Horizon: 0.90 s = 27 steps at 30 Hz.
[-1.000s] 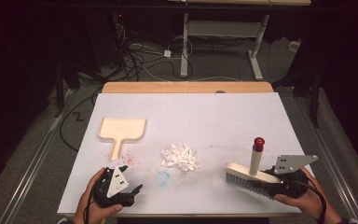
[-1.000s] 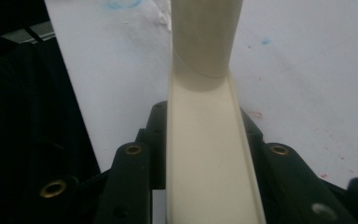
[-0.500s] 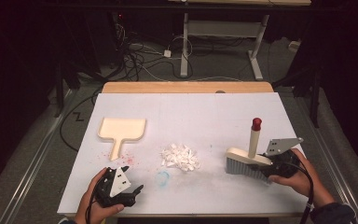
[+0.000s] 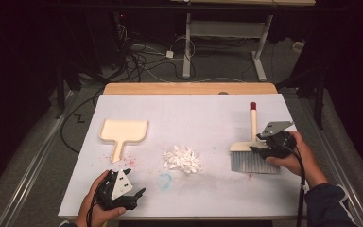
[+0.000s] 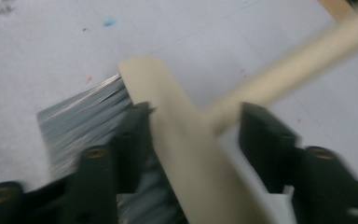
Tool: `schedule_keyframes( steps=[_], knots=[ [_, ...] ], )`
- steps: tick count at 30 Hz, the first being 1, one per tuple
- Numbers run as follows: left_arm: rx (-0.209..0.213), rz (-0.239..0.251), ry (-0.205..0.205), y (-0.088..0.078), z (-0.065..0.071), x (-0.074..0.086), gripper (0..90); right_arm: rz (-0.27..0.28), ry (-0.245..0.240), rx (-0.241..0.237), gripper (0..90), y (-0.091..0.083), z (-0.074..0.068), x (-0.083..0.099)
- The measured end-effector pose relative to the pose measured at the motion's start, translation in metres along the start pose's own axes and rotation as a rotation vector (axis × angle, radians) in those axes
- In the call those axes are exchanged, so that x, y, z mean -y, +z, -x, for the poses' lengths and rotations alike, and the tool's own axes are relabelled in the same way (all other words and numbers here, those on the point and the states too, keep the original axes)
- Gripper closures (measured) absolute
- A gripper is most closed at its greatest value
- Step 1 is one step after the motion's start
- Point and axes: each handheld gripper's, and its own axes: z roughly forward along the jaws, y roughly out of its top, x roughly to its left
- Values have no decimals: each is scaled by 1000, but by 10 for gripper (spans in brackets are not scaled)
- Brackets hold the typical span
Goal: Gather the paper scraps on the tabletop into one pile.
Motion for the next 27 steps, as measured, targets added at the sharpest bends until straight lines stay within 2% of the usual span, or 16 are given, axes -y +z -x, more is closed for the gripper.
schedule_keyframes(
  steps=[1,2,6,8,11,14,18,22,27],
  knots=[
    [4,3,0,0,0,0,206,8,20,27,515,0,1,0],
    [3,3,1,-1,0,0,206,22,32,38,541,0,3,0],
    [-1,11,0,-2,0,0,206,94,130,37,518,3,4,3],
    [-4,16,0,-3,0,0,206,130,156,67,483,3,5,4],
    [-5,13,1,-3,0,0,206,207,237,98,439,-1,6,5],
    [-3,12,3,-2,0,0,206,260,271,128,395,-8,5,5],
    [-3,14,4,-3,0,-1,206,332,302,184,336,-19,-1,2],
    [-5,16,2,-3,0,-1,206,411,320,217,306,-32,-9,-1],
    [-5,14,7,-3,0,-1,206,469,303,226,297,-44,-20,-4]
  ],
)
